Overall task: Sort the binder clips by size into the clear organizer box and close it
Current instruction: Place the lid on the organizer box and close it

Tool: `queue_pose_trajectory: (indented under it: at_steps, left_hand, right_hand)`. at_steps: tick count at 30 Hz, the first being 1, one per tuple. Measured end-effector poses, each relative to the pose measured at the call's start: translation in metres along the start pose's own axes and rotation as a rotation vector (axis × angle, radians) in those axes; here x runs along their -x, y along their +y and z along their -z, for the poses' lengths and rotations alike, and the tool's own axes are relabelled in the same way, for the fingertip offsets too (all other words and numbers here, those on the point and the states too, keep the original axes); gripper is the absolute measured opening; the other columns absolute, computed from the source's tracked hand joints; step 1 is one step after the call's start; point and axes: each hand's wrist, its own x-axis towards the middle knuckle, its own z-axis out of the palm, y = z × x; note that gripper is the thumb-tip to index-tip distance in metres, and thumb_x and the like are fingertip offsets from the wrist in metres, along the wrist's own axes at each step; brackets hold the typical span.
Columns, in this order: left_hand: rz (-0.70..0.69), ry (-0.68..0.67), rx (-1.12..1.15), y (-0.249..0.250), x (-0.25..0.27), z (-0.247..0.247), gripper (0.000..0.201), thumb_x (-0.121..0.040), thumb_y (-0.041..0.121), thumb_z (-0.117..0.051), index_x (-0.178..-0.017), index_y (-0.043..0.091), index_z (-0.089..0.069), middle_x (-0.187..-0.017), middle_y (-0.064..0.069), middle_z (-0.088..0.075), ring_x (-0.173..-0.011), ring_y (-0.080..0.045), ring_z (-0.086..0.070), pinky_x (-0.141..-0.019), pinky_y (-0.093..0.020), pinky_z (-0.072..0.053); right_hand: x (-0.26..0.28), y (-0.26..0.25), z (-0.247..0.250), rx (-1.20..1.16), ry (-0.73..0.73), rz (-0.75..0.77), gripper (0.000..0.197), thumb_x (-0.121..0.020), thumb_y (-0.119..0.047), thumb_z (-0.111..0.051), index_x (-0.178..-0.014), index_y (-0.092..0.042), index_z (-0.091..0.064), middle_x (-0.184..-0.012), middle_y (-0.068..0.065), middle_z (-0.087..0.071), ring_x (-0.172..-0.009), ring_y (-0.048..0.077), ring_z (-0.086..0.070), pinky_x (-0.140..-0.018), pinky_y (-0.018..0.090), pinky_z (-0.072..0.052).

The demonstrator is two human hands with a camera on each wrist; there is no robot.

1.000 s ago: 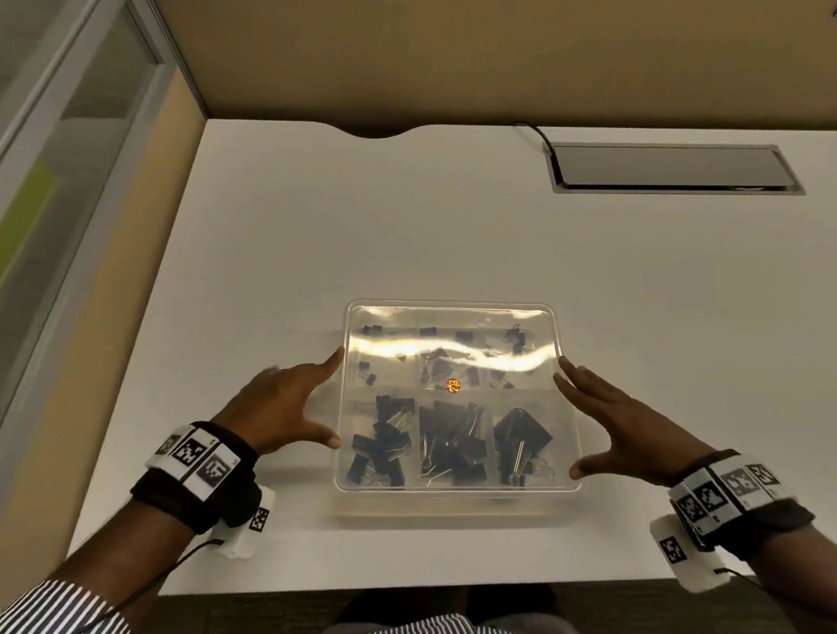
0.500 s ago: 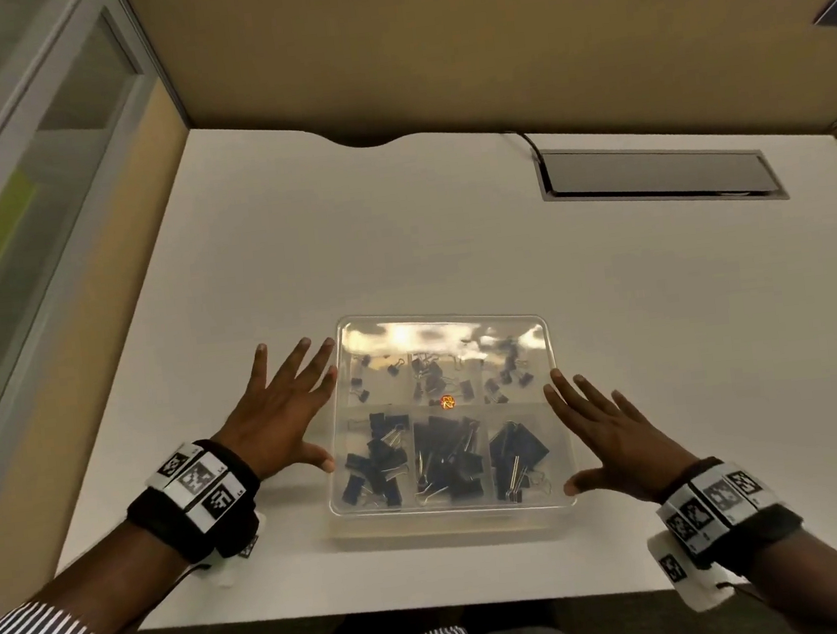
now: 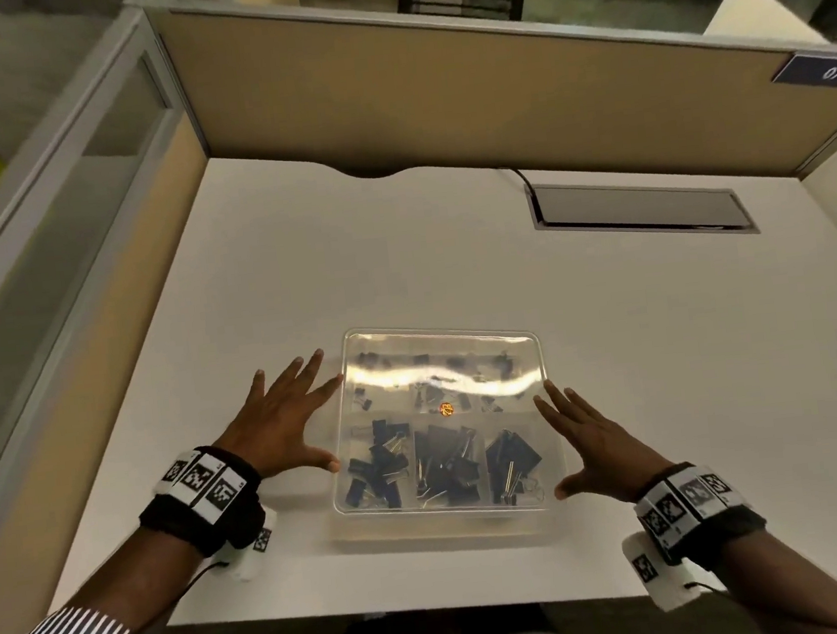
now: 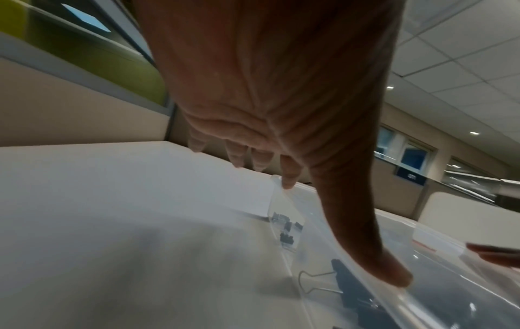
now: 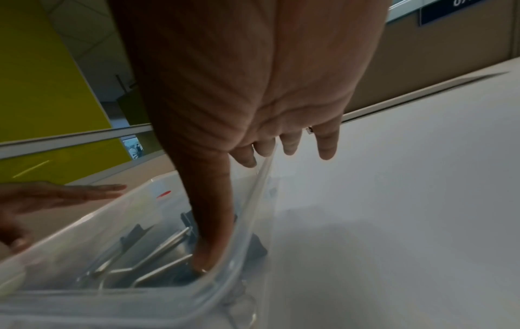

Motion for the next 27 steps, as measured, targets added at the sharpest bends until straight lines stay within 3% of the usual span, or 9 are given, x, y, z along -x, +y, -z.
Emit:
queue_pose_trajectory:
  at_steps: [4, 9, 12, 16, 19, 22, 27]
  left_hand:
    - [0.033, 0.025, 0.177, -0.007, 0.008, -0.010, 0.118, -0.067, 0.080, -0.061, -0.153, 0.039, 0.008, -0.159, 0.012, 0.023, -0.149, -0.011, 0.007, -0.120, -0.047, 0.000]
    - [0.084, 0.085, 0.306, -0.009, 0.019, -0.022, 0.106, -0.068, 0.090, -0.042, -0.154, 0.041, -0.002, -0.162, 0.013, 0.006, -0.150, -0.012, -0.008, -0.120, -0.042, -0.013]
    - [0.086, 0.192, 0.389, -0.003, 0.023, -0.026, 0.093, -0.079, 0.075, -0.053, -0.154, 0.039, -0.012, -0.161, 0.017, -0.003, -0.147, -0.009, -0.018, -0.116, -0.030, -0.023]
    - [0.073, 0.285, 0.424, 0.013, 0.021, -0.025, 0.085, -0.083, 0.062, -0.059, -0.153, 0.036, -0.018, -0.160, 0.019, -0.011, -0.145, -0.004, -0.020, -0.113, -0.023, -0.022]
    - [0.066, 0.297, 0.401, 0.020, 0.012, -0.023, 0.086, -0.085, 0.063, -0.054, -0.154, 0.033, -0.014, -0.160, 0.018, -0.009, -0.146, -0.001, -0.016, -0.116, -0.024, -0.021]
    - [0.047, 0.219, 0.246, 0.023, -0.008, -0.020, 0.091, -0.087, 0.068, -0.044, -0.156, 0.029, 0.000, -0.162, 0.015, 0.006, -0.149, -0.003, -0.001, -0.122, -0.032, -0.012]
    - [0.079, 0.121, 0.037, 0.033, -0.035, -0.009, 0.082, -0.097, 0.059, -0.033, -0.155, 0.019, 0.008, -0.160, 0.007, 0.020, -0.149, -0.009, 0.010, -0.123, -0.039, -0.005]
  right_hand:
    - [0.001, 0.004, -0.004, -0.107, 0.032, 0.026, 0.123, -0.072, -0.043, -0.082, -0.154, -0.036, 0.011, -0.157, -0.015, 0.029, -0.148, 0.014, 0.017, -0.121, 0.042, -0.016]
    - [0.002, 0.006, -0.005, -0.134, 0.034, 0.080, 0.120, -0.075, -0.046, -0.079, -0.150, -0.044, 0.014, -0.155, -0.017, 0.032, -0.148, 0.012, 0.019, -0.121, 0.042, -0.018]
    - [0.002, 0.009, -0.003, -0.128, 0.053, 0.124, 0.118, -0.075, -0.051, -0.077, -0.151, -0.045, 0.013, -0.156, -0.018, 0.032, -0.147, 0.011, 0.021, -0.121, 0.043, -0.017]
    - [0.000, 0.014, 0.004, -0.111, 0.085, 0.174, 0.112, -0.078, -0.057, -0.072, -0.153, -0.043, 0.011, -0.157, -0.018, 0.030, -0.148, 0.010, 0.021, -0.121, 0.043, -0.017]
    - [-0.002, 0.019, 0.010, -0.092, 0.116, 0.202, 0.110, -0.079, -0.059, -0.069, -0.154, -0.038, 0.009, -0.158, -0.018, 0.028, -0.148, 0.008, 0.019, -0.122, 0.040, -0.019]
    - [-0.008, 0.019, 0.013, -0.001, 0.100, 0.220, 0.116, -0.077, -0.059, -0.071, -0.156, -0.028, 0.008, -0.159, -0.011, 0.026, -0.149, 0.009, 0.017, -0.123, 0.033, -0.016]
    - [-0.016, 0.010, 0.009, 0.162, 0.064, 0.205, 0.121, -0.077, -0.056, -0.073, -0.155, -0.018, 0.011, -0.160, 0.001, 0.025, -0.149, 0.019, 0.019, -0.123, 0.033, -0.005]
